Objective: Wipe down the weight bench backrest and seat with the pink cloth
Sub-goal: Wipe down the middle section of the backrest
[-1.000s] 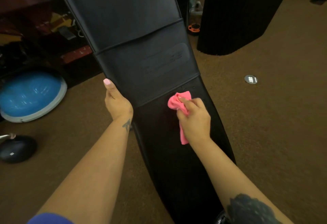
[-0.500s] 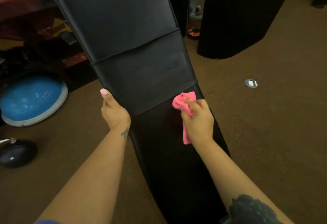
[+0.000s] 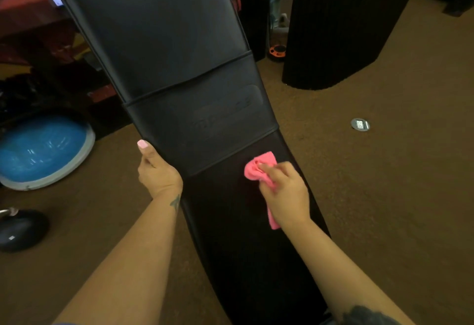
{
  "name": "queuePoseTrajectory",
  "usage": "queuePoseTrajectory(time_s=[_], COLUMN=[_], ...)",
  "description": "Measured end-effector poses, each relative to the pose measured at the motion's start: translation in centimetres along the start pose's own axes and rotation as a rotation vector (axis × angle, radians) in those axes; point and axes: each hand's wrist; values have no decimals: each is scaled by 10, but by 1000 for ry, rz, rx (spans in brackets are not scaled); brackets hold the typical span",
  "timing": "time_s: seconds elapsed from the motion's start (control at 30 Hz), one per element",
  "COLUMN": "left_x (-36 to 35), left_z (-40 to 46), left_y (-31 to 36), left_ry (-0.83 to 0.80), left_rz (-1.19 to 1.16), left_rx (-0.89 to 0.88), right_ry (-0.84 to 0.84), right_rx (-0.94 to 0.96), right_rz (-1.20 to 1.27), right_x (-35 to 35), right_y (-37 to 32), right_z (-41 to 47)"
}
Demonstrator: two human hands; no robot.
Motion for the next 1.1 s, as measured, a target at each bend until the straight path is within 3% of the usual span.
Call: queuePoseTrajectory(time_s=[0.13, 0.23, 0.37, 0.53, 0.63, 0.73, 0.9, 1.0, 1.1], left_x=[-2, -3, -3, -3, -3, -3, -4, -4, -4], left_z=[2, 4, 4, 2, 3, 4, 5, 5, 6], left_y=[-3, -6, -4, -1, -2, -3, -5, -6, -7], left_ry=[20, 29, 18, 33, 34, 33, 30, 34, 41], left_rz=[12, 17, 23, 26, 25, 29, 26, 25, 41], left_rx=[-13, -20, -9, 2, -2, 11, 10, 13, 2], right_ry=[86, 111, -3, 91, 137, 49, 82, 134, 84], right_rx=[-160, -103, -61, -265, -194, -93, -271, -216, -131], right_rz=[31, 116, 75, 12, 58, 67, 56, 75, 81], right_x=[5, -4, -2, 15, 10, 8, 19, 15, 11], right_y=[6, -19, -4, 21, 1, -2, 24, 8, -2], right_z=[17, 26, -1, 24, 42, 24, 26, 52, 38])
Point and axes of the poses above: each hand's wrist, its own z-axis towards the middle knuckle, its own x-axis out of the back of the hand, y = z × x, and after that the axes turned 4 degrees about z, right-handed
